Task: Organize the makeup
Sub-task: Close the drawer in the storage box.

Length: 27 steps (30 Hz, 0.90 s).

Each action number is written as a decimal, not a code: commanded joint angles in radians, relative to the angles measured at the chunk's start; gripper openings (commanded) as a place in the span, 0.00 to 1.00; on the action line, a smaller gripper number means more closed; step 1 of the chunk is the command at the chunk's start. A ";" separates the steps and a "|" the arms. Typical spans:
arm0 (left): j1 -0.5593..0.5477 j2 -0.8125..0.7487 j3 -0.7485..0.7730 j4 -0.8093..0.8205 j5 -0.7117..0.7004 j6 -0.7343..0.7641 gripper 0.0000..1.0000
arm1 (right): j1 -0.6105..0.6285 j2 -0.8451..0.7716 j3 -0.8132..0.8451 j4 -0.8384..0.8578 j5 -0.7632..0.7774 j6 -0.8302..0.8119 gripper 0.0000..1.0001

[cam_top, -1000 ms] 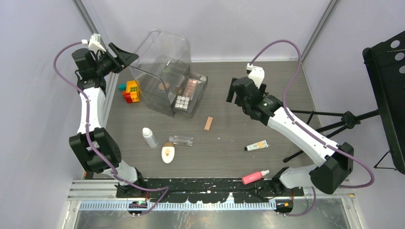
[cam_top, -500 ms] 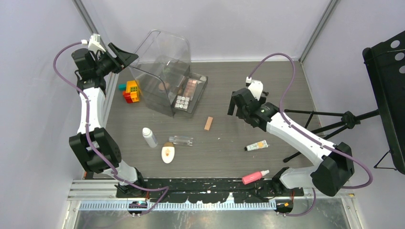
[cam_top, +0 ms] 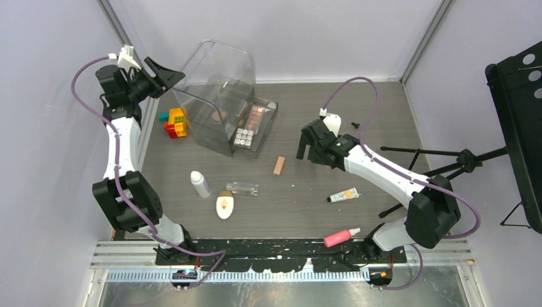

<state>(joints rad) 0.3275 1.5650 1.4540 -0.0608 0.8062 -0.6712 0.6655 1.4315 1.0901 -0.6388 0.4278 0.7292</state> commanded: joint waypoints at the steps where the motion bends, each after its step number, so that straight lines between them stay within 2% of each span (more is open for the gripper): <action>1: 0.007 -0.016 -0.003 0.056 0.028 -0.014 0.68 | -0.002 0.010 0.021 0.074 -0.035 0.047 0.98; 21: -0.007 -0.009 -0.003 0.056 0.045 -0.024 0.68 | -0.002 0.138 0.078 0.136 -0.094 0.069 0.98; 27: -0.008 -0.009 -0.002 0.056 0.045 -0.022 0.67 | -0.002 0.206 0.173 0.175 -0.082 0.073 0.97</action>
<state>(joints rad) 0.3225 1.5650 1.4498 -0.0494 0.8162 -0.6811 0.6655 1.5944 1.1652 -0.5312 0.3248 0.7860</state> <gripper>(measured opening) 0.678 0.973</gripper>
